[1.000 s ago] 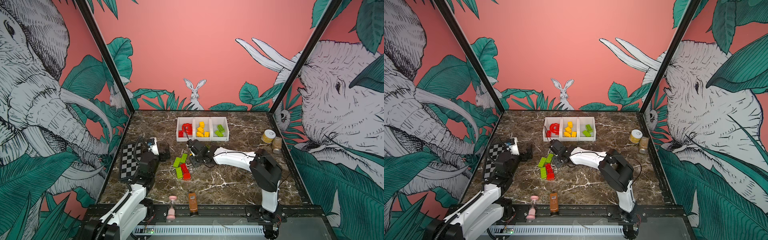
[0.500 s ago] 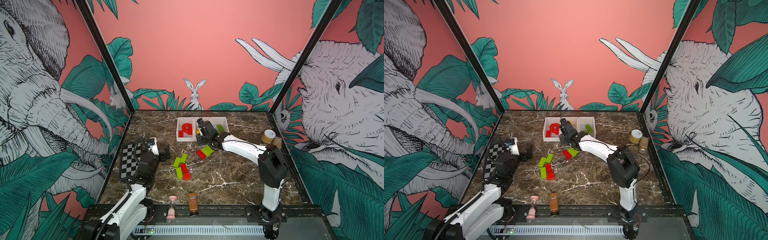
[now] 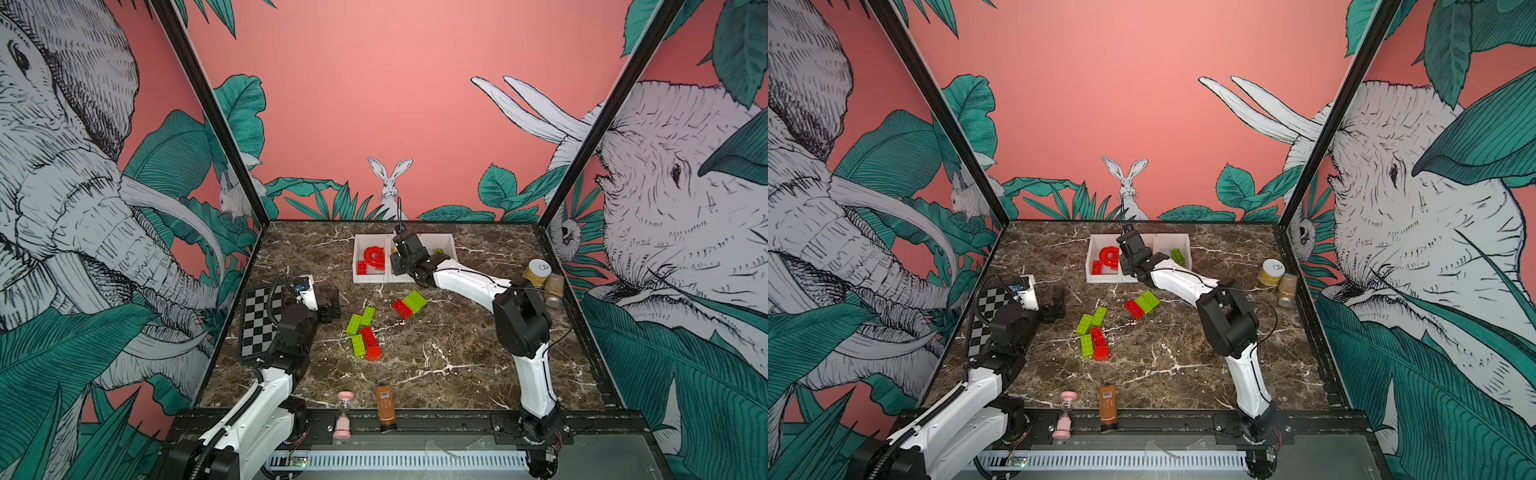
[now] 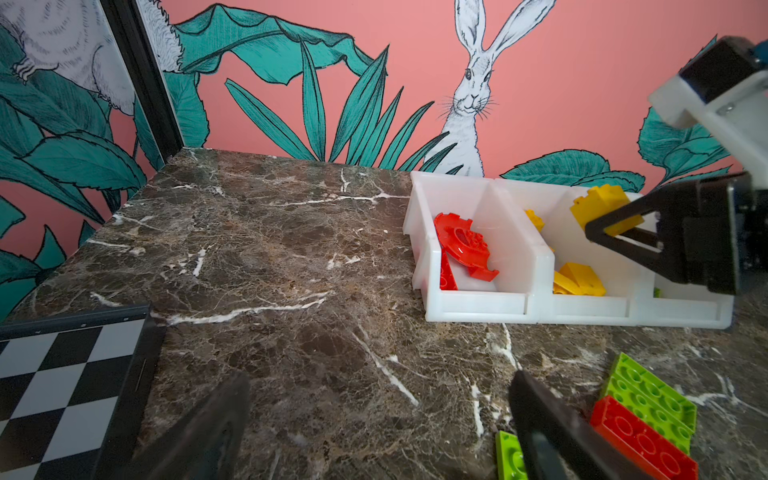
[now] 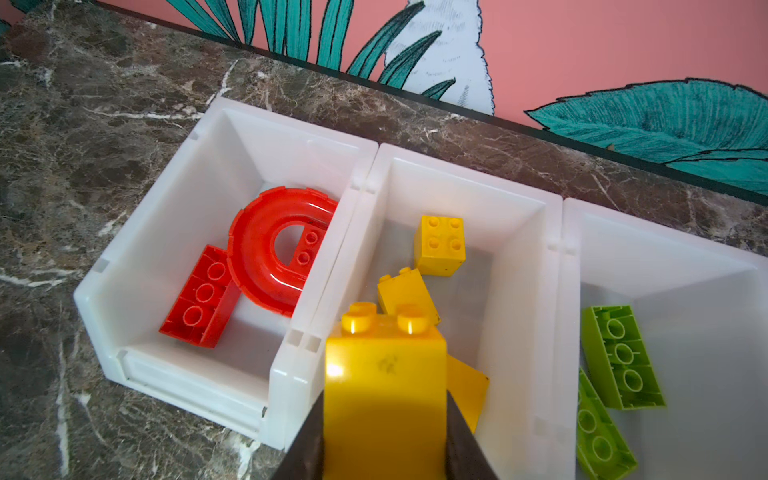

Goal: Sort the legos into containers by color
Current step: 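Carry the yellow brick to the middle compartment and release, then lower the right gripper onto a red brick in the pile and grasp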

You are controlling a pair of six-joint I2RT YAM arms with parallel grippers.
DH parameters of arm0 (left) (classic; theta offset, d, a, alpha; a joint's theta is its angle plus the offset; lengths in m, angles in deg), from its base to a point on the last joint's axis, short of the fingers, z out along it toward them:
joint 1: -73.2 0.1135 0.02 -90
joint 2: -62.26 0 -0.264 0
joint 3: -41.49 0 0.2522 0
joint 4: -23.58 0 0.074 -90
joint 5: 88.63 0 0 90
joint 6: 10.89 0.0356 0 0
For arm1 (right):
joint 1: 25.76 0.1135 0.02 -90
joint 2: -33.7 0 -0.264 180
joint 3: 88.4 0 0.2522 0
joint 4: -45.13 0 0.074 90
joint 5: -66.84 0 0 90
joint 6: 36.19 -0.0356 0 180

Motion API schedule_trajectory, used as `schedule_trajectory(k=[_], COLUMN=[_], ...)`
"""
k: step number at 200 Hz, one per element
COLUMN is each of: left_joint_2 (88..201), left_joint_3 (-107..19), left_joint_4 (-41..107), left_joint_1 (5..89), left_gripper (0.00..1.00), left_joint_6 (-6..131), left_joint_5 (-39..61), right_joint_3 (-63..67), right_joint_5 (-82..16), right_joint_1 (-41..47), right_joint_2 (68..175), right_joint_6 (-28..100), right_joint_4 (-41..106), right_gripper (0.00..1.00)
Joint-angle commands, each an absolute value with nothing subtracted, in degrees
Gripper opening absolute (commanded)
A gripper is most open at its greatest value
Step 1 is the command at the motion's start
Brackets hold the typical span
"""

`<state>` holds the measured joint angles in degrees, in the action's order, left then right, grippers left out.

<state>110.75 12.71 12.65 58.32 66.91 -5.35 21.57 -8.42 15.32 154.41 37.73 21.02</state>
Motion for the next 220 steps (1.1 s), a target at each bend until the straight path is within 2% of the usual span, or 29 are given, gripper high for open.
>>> schedule_trajectory(k=[1,41,79,105,128,172,220], left_joint_2=[109.8,109.6,109.8,109.7,109.7,110.0,110.9], left_joint_3=[13.3,13.3,13.3,13.3,13.3,13.3,13.2], left_joint_4=[12.8,12.8,12.7,12.8,12.8,12.6,12.4], left_joint_1=[58.1,58.1,58.2,58.1,58.1,58.1,58.1], left_gripper=[0.98,0.98,0.98,0.98,0.98,0.98,0.98], left_joint_6=[67.1,67.2,67.1,67.2,67.3,67.3,67.5], left_joint_5=[-5.9,-5.8,-5.8,-5.9,-6.0,-6.1,-6.2], right_joint_3=[23.3,23.4,22.1,19.2,18.2,15.4,14.7], right_joint_5=[-6.7,-6.3,-7.4,-13.5,-19.9,-24.1,-27.1], right_joint_1=[14.9,14.9,14.9,15.5,16.7,18.8,19.7], right_joint_2=[155.8,156.2,155.3,152.2,148.9,143.9,146.0], right_joint_6=[37.2,37.4,37.6,37.9,38.7,41.8,43.0], right_joint_4=[21.9,21.7,21.7,21.1,13.7,-0.2,-2.5], right_gripper=[0.3,0.4,0.56,0.58,0.58,0.58,0.58])
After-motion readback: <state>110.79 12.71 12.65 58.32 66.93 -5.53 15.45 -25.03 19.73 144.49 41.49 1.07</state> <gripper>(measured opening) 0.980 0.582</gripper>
